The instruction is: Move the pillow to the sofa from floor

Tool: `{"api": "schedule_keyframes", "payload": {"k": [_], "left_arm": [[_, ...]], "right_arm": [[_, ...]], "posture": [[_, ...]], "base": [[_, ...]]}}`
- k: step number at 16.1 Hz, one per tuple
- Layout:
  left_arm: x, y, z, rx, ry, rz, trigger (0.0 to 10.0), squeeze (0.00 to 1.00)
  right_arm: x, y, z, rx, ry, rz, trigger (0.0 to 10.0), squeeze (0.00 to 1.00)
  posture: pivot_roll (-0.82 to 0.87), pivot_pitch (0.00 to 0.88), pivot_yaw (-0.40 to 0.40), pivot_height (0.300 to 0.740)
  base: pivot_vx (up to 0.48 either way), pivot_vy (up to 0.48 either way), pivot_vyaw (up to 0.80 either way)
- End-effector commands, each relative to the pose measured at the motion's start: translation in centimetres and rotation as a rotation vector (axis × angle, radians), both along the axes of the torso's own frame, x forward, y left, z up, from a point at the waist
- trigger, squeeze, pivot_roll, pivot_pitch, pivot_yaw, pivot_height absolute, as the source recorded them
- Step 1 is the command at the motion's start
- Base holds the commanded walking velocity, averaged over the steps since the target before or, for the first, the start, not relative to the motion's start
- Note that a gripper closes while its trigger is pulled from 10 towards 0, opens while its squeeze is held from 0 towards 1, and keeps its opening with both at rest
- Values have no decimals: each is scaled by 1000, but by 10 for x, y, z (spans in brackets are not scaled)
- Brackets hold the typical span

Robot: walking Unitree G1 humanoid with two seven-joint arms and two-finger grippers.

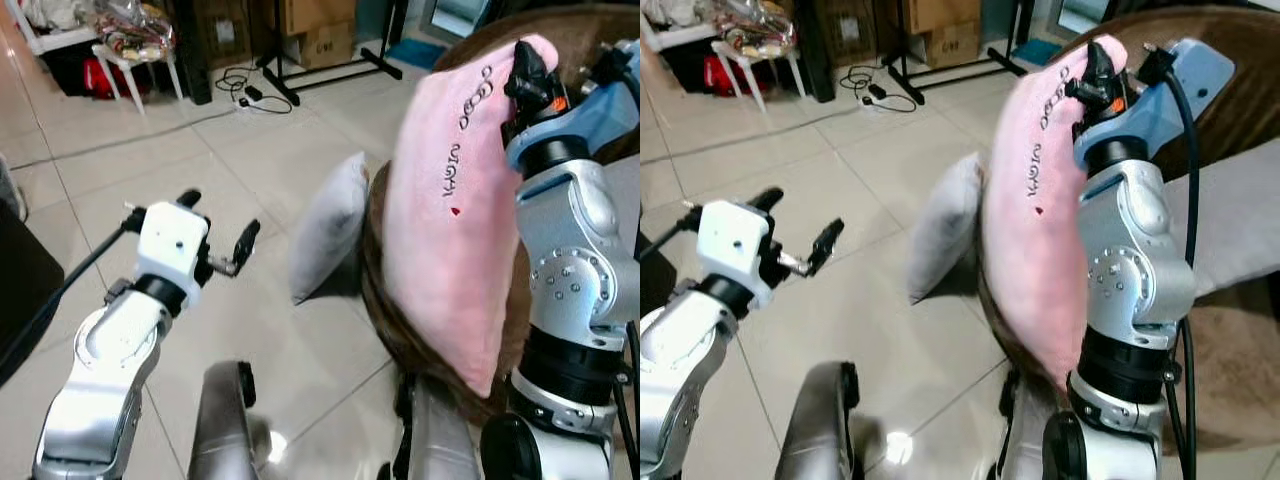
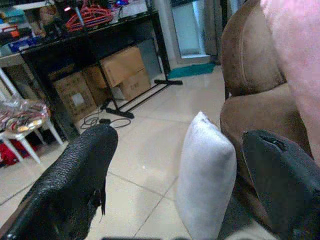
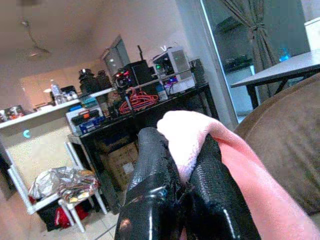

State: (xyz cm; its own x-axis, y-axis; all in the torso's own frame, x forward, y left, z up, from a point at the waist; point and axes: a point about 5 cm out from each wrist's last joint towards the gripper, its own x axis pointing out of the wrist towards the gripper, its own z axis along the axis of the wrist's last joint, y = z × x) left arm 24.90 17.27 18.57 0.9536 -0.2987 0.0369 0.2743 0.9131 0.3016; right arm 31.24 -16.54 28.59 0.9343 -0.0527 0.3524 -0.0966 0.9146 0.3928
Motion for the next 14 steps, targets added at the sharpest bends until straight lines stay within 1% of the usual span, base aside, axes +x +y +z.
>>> {"api": "schedule_keyframes", "payload": {"k": [1,3,5,6,8,10,11,12,14], "left_arm": [[0,-2,-1,10,7,-8,10000,0],[1,-1,0,15,7,-9,10000,0],[0,3,1,24,12,-6,10000,0],[0,4,-1,35,22,-6,10000,0],[0,4,-4,38,29,-8,10000,0],[0,2,-4,38,31,-10,10000,0],[1,2,-5,38,32,-8,10000,0],[1,1,-6,37,33,-5,10000,0],[2,0,-5,36,26,-3,10000,0]], "right_arm": [[-1,0,6,5,-24,-7,10000,0],[0,0,5,-1,-23,-10,10000,0],[-1,-5,6,-8,-23,-29,10000,0],[-2,-8,4,-28,-13,-36,10000,0],[-3,-11,-6,-58,25,-38,10000,0],[-2,-7,-26,-58,88,-17,10000,0],[1,-5,-35,-43,113,-11,10000,0],[7,-2,-47,-21,142,-6,10000,0],[14,1,-53,-14,164,6,10000,0]], "posture": [[4,0,-14,606],[13,0,-10,621],[5,0,0,641],[1,0,2,651],[-5,0,3,671],[0,0,-7,691],[1,0,-10,701],[1,0,-12,716],[9,0,-20,731]], "base": [[0,0,0],[0,0,0],[0,0,0],[0,0,0],[0,0,0],[0,0,0],[0,0,0],[0,0,0],[0,0,0]]}}
